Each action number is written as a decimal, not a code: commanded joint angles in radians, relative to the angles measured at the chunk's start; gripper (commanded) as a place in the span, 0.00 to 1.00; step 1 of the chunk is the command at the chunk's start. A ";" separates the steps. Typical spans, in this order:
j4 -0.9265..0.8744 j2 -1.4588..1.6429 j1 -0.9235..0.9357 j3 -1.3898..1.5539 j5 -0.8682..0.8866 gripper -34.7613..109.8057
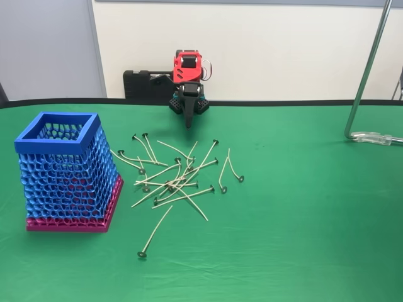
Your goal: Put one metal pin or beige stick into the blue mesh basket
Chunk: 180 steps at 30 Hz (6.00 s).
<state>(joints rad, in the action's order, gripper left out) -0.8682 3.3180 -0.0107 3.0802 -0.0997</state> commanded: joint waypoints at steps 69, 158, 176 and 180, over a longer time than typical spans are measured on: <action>-0.006 0.008 0.006 0.003 0.003 0.25; -0.192 -1.104 -0.127 -1.058 0.025 0.24; -0.204 -1.272 -0.029 -1.078 -0.589 0.25; -0.204 -1.335 -0.029 -1.115 -0.715 0.25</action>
<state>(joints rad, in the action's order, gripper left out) -1.0707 1.9972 -0.0414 2.0187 -0.7578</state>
